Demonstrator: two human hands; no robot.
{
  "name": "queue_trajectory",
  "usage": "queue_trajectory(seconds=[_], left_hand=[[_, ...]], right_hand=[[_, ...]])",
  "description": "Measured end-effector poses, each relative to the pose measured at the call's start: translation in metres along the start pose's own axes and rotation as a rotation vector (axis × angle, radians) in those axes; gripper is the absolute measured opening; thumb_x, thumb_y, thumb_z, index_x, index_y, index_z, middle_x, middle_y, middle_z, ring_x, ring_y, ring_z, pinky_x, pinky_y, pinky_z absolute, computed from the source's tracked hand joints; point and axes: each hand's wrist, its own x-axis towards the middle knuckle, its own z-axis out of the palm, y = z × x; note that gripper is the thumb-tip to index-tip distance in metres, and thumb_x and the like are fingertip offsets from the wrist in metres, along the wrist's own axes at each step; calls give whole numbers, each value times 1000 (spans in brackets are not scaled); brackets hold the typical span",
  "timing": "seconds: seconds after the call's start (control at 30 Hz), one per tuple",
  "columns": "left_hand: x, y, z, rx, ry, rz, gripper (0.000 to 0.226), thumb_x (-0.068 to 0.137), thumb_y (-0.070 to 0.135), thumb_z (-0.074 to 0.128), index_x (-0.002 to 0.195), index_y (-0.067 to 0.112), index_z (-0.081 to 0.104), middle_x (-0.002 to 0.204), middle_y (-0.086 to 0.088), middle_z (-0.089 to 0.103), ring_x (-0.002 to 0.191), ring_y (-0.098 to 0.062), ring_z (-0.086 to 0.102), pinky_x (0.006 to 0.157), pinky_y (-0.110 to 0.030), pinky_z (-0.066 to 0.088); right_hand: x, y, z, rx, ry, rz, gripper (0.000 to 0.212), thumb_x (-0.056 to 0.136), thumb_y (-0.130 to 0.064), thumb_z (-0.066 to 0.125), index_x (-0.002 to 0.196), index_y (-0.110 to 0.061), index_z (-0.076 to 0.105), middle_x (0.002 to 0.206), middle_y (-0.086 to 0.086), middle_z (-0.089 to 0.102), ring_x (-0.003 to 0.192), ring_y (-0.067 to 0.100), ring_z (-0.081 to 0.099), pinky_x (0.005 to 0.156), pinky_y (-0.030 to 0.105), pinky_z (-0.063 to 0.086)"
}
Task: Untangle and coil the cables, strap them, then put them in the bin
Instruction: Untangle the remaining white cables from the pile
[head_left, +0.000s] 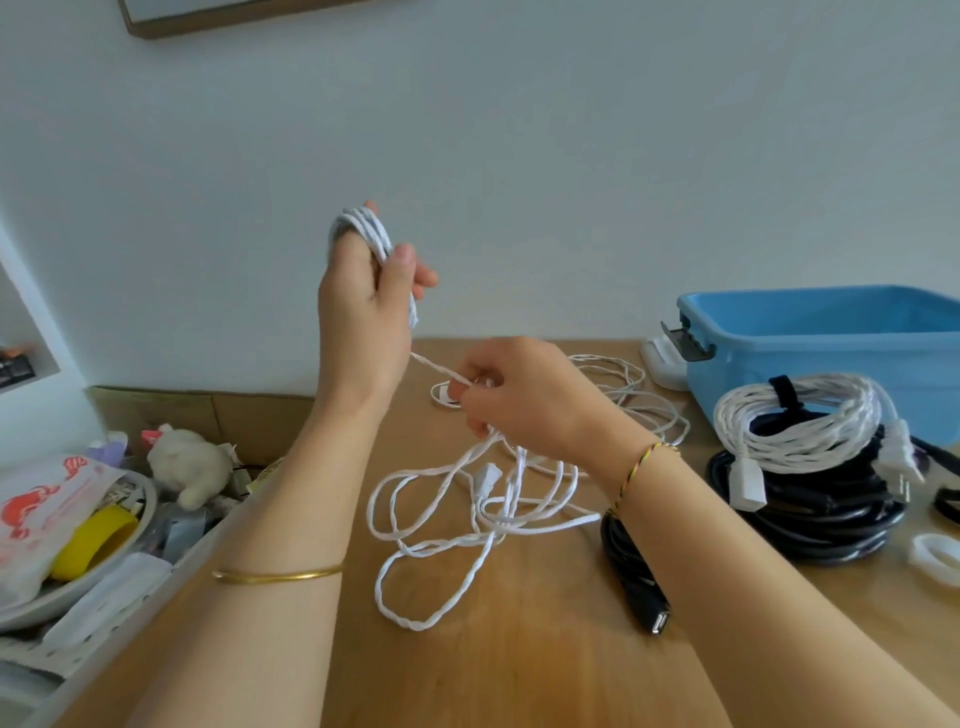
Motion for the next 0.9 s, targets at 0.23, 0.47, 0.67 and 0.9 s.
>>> queue_trajectory(seconds=[0.23, 0.47, 0.67, 0.9], left_hand=[[-2, -8, 5, 616, -373, 73, 20, 95, 12, 48, 76, 9, 41, 80, -8, 49, 75, -24, 49, 70, -34, 37], [-8, 14, -3, 522, -882, -164, 53, 78, 56, 68, 108, 13, 56, 85, 3, 58, 75, -14, 58, 66, -31, 46], [-3, 12, -8, 529, -656, -59, 29, 90, 31, 62, 93, 2, 60, 85, -14, 62, 71, -22, 54, 61, -30, 37], [3, 3, -10, 581, -211, -127, 40, 95, 26, 52, 64, 16, 28, 64, 4, 37, 71, -29, 37, 57, -33, 23]], right_hand=[[1, 6, -12, 39, 223, -32, 29, 79, 6, 46, 94, -12, 63, 82, 1, 63, 67, 16, 64, 56, 18, 45], [4, 24, -24, 227, 451, 26, 35, 73, 13, 38, 79, -9, 64, 71, 4, 63, 53, 0, 57, 50, 12, 43], [8, 32, -21, 203, 490, 74, 35, 73, 12, 39, 66, -12, 64, 64, 7, 65, 50, 11, 51, 46, 18, 41], [9, 41, -15, 173, 415, 155, 35, 72, 14, 41, 75, -7, 69, 60, 9, 64, 46, 8, 54, 48, 21, 46]])
